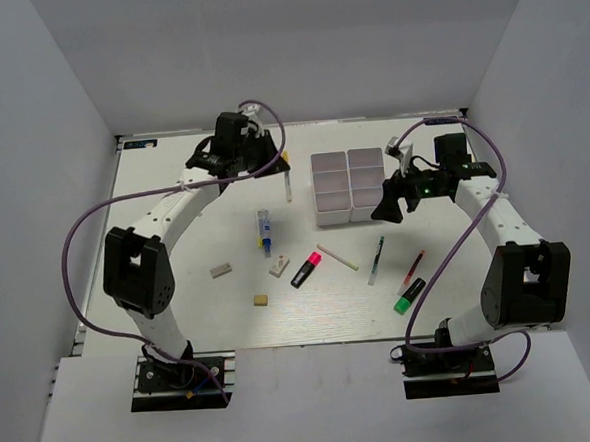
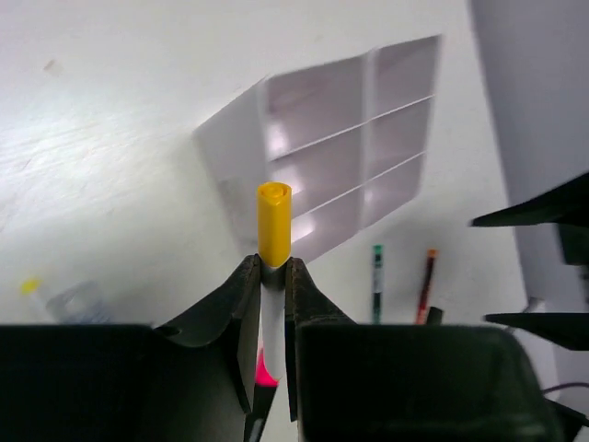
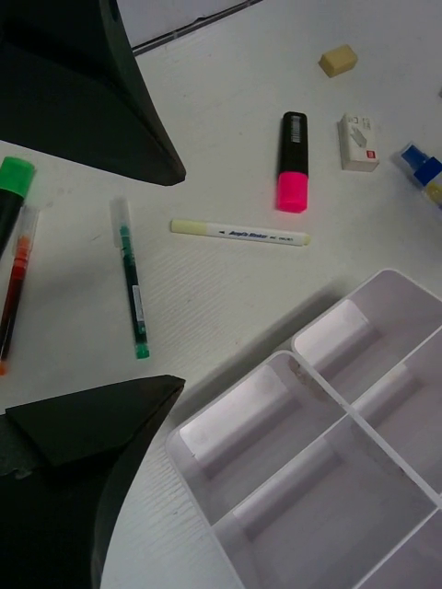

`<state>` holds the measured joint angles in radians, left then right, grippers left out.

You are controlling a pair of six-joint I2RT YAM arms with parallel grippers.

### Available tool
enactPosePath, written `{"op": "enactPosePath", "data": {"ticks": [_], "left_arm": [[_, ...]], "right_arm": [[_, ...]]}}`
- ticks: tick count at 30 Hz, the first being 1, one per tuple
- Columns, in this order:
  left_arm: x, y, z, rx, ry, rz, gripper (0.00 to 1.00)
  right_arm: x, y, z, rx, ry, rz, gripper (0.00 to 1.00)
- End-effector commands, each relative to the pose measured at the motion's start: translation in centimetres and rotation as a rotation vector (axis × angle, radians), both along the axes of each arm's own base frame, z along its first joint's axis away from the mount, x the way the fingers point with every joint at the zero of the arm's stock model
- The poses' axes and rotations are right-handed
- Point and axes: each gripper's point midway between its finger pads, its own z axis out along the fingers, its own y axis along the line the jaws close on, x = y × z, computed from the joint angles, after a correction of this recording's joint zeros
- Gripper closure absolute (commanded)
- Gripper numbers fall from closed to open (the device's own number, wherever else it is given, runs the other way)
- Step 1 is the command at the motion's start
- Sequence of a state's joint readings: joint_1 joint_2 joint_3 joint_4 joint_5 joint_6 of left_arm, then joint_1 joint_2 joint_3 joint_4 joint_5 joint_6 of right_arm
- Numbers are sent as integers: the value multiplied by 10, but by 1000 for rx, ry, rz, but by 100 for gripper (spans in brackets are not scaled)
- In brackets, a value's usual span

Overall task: Sort the stationery into containers
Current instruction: Pick up the pen from the center of the board, then place the pen in the storage box.

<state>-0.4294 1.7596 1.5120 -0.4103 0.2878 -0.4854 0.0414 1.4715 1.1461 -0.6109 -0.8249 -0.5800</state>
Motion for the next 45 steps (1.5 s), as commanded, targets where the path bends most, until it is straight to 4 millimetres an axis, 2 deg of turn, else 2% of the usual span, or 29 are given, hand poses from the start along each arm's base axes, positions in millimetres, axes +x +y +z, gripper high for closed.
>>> {"op": "enactPosePath", "data": {"ticks": [1, 3, 5, 6, 7, 8, 9, 10, 12, 13, 17, 20, 21, 22, 23, 24, 25, 29, 33, 36, 37, 39, 40, 41, 43, 44, 45], "left_arm": [[23, -47, 58, -150, -200, -143, 100], [38, -59, 74, -177, -276, -146, 100], [45, -74, 89, -203, -340, -159, 100], [53, -74, 89, -201, -362, -136, 100], [62, -76, 99, -217, -427, -128, 100], [62, -81, 102, -223, -452, -119, 100], [64, -84, 104, -217, -488, -105, 100], [69, -83, 108, -221, -548, -97, 100], [67, -92, 111, -218, -610, -105, 100], [73, -91, 112, -199, -657, -100, 100], [76, -108, 94, -124, -733, -139, 100], [80, -119, 84, -70, -760, -158, 100], [82, -117, 81, -52, -760, -149, 100], [80, -123, 72, -39, -754, -165, 100], [83, -121, 74, -14, -769, -157, 99], [86, -120, 64, 10, -759, -155, 99], [86, -121, 64, 27, -768, -144, 98], [92, -122, 41, 106, -758, -114, 94], [97, -118, 38, 138, -759, -97, 94], [93, -122, 26, 159, -739, -119, 94], [92, -124, 26, 154, -739, -129, 88], [89, -122, 12, 173, -709, -139, 73], [83, -125, 12, 171, -707, -148, 57], [79, -122, 10, 172, -704, -149, 50], [76, -121, 16, 160, -718, -153, 38], [70, -124, 15, 164, -722, -166, 36], [68, -124, 24, 152, -735, -170, 34]], "right_arm": [[-8, 6, 11, 32, -23, 42, 10], [-10, 7, 9, 32, -29, 44, 13], [-11, 7, 10, 37, -37, 44, 32], [-14, 8, 6, 40, -24, 49, 44], [-16, 7, 6, 41, -29, 52, 66], [-17, 8, 6, 40, -33, 55, 77], [-19, 8, 4, 46, -29, 63, 87], [-21, 7, 2, 42, -22, 60, 91], [-24, 8, -1, 43, -18, 65, 91], [-26, 8, -3, 44, -15, 66, 88], [-27, 9, -3, 56, -12, 71, 76], [-27, 9, -3, 59, -10, 74, 71], [-27, 10, -3, 59, -8, 77, 71], [-27, 10, -3, 60, -8, 77, 70], [-27, 10, -4, 60, -9, 77, 70], [-27, 11, -4, 60, -9, 80, 67], [-28, 11, -4, 61, -8, 80, 66], [-30, 11, -6, 62, 3, 81, 64], [-30, 11, -4, 68, 0, 88, 61], [-30, 11, -6, 67, 4, 89, 59], [-29, 11, -5, 65, -4, 94, 53], [-28, 11, -5, 60, -10, 92, 45], [-28, 11, -4, 62, -12, 95, 37], [-28, 11, -4, 63, -10, 97, 34], [-30, 14, -3, 79, -3, 121, 29], [-31, 16, -2, 81, -5, 131, 26], [-32, 18, -3, 87, -1, 144, 26]]}}
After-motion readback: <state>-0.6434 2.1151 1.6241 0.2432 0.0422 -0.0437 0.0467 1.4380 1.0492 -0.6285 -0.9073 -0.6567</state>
